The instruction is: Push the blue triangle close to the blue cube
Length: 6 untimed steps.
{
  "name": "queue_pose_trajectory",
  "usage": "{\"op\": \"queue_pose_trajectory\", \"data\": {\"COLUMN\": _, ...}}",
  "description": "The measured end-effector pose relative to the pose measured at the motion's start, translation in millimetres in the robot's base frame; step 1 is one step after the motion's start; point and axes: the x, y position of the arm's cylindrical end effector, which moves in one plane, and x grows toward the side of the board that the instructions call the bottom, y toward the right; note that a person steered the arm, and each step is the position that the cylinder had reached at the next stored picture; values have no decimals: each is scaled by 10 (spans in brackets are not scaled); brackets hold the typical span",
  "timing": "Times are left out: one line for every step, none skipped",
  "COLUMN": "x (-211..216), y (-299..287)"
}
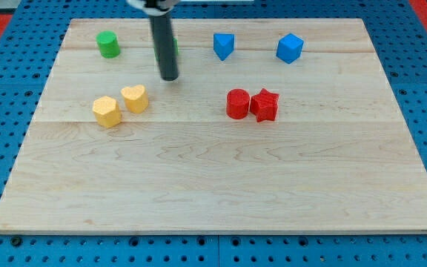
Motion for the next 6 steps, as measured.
{"op": "queue_pose_trajectory", "data": {"x": -501, "y": 39}}
{"op": "queue_pose_trajectory", "data": {"x": -669, "y": -680}}
{"op": "queue_pose_trajectory", "data": {"x": -675, "y": -705}}
{"op": "queue_pose_trajectory", "data": {"x": -700, "y": 148}}
{"op": "queue_pose_trajectory", "data": {"x": -700, "y": 1134}}
{"op": "queue_pose_trajectory", "data": {"x": -729, "y": 1403}}
